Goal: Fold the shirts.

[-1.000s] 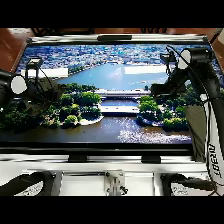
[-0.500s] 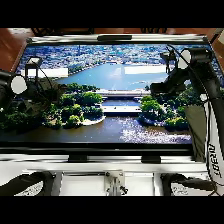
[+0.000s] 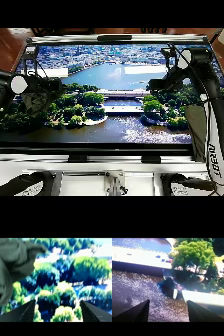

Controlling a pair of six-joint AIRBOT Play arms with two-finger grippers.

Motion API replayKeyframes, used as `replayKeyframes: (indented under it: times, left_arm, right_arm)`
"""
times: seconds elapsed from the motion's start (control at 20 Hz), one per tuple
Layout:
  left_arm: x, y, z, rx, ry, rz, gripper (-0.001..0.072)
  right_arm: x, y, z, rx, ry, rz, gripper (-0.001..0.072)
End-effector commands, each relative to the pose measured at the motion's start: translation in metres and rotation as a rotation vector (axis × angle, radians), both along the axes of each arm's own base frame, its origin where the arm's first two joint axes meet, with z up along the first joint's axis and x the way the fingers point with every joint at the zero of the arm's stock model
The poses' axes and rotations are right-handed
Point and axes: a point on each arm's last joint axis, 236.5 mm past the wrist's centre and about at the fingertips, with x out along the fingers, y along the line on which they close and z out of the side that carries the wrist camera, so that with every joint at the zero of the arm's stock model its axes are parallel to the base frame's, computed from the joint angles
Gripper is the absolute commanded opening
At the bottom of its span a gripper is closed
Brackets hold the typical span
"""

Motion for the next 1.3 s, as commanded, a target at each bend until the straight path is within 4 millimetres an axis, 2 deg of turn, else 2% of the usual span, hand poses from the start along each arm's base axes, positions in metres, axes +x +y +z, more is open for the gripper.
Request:
replayKeyframes:
  times: [0.0, 0.1, 0.25, 0.35, 0.4, 0.45, 0.55, 0.75, 0.85, 0.95, 1.0, 1.1, 1.2, 1.25]
  left_arm:
    - [0.023, 0.007, 0.012, 0.053, -0.106, -0.01, 0.0657]
    - [0.028, 0.064, -0.005, 0.222, -0.047, 0.063, 0.072]
    - [0.027, 0.165, -0.044, 0.204, 0.117, 0.303, 0.072]
    - [0.033, 0.206, -0.07, 0.067, 0.168, 0.435, 0.072]
    - [0.042, 0.214, -0.082, -0.021, 0.171, 0.477, 0.072]
    - [0.052, 0.216, -0.094, -0.091, 0.176, 0.488, 0.072]
    - [0.065, 0.217, -0.12, -0.124, 0.207, 0.462, 0.072]
    - [0.071, 0.216, -0.173, -0.13, 0.293, 0.446, 0.072]
    - [0.08, 0.211, -0.185, -0.17, 0.279, 0.453, 0.072]
    - [0.099, 0.204, -0.182, -0.244, 0.211, 0.472, 0.0715]
    - [0.106, 0.2, -0.179, -0.279, 0.184, 0.482, 0.0622]
    - [0.114, 0.197, -0.175, -0.313, 0.151, 0.492, 0.0052]
    - [0.116, 0.189, -0.165, -0.366, 0.15, 0.505, 0.0032]
    - [0.116, 0.186, -0.15, -0.375, 0.147, 0.493, 0.0032]
  right_arm:
    - [0.0, 0.008, 0.001, 0.04, 0.005, -0.024, 0.0592]
    - [-0.008, 0.011, 0.0, 0.06, 0.041, -0.05, 0.0592]
    - [-0.025, 0.02, -0.002, 0.1, 0.119, -0.08, 0.0592]
    - [-0.029, 0.027, -0.001, 0.132, 0.14, -0.092, 0.0592]
    - [-0.029, 0.03, -0.001, 0.143, 0.143, -0.098, 0.0592]
    - [-0.029, 0.031, 0.0, 0.152, 0.142, -0.099, 0.0592]
    - [-0.029, 0.032, 0.0, 0.154, 0.142, -0.1, 0.0592]
    - [-0.02, 0.033, 0.002, 0.162, 0.106, -0.101, 0.0592]
    - [-0.015, 0.034, 0.003, 0.171, 0.083, -0.103, 0.0592]
    - [-0.009, 0.035, 0.004, 0.177, 0.058, -0.106, 0.0592]
    - [-0.005, 0.036, 0.005, 0.181, 0.044, -0.107, 0.0592]
    - [-0.001, 0.037, 0.006, 0.186, 0.026, -0.109, 0.0592]
    - [-0.001, 0.037, 0.007, 0.186, 0.024, -0.104, 0.0592]
    - [-0.001, 0.037, 0.007, 0.184, 0.024, -0.098, 0.0592]
